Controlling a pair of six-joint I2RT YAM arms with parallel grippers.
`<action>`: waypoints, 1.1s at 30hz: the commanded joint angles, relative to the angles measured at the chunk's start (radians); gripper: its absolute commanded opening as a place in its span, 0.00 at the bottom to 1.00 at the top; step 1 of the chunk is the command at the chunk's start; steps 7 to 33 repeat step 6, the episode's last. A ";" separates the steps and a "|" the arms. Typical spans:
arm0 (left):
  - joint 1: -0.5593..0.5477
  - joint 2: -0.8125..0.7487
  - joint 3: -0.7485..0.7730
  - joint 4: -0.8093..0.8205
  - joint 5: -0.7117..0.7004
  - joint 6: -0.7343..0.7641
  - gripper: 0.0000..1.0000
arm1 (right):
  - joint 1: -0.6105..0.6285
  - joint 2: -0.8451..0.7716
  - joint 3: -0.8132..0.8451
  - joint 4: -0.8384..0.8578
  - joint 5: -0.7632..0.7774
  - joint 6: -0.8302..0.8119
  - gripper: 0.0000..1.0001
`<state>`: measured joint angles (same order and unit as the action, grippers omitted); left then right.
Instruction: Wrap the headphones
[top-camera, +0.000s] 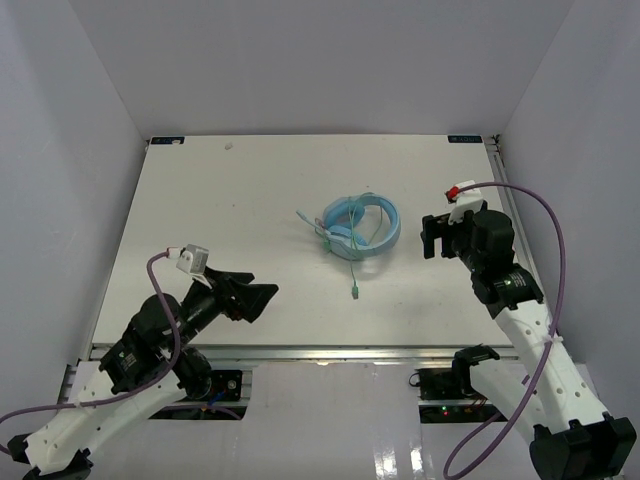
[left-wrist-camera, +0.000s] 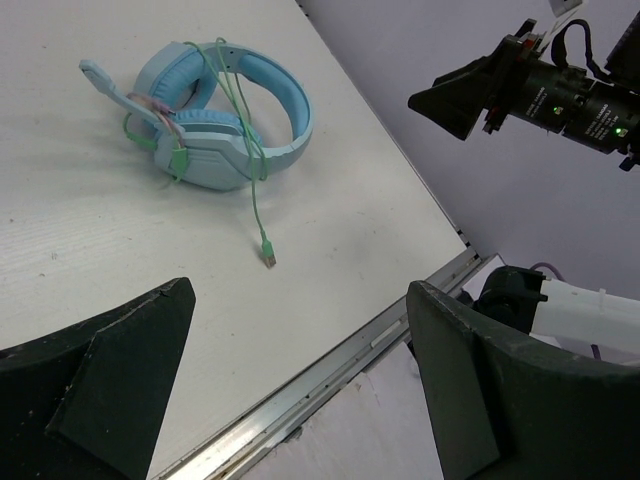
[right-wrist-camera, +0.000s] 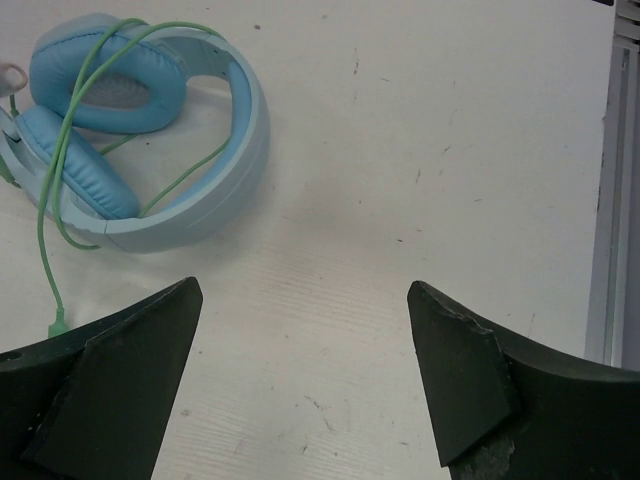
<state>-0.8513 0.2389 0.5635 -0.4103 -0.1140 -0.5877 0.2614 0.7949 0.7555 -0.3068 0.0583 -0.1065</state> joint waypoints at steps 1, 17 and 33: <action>-0.003 -0.056 -0.012 -0.053 0.032 0.033 0.98 | -0.007 -0.017 0.025 -0.020 0.071 -0.022 0.90; -0.003 -0.115 -0.019 -0.081 0.030 0.030 0.98 | -0.016 -0.021 0.042 -0.065 0.033 -0.098 0.90; -0.003 -0.115 -0.019 -0.081 0.030 0.030 0.98 | -0.016 -0.021 0.042 -0.065 0.033 -0.098 0.90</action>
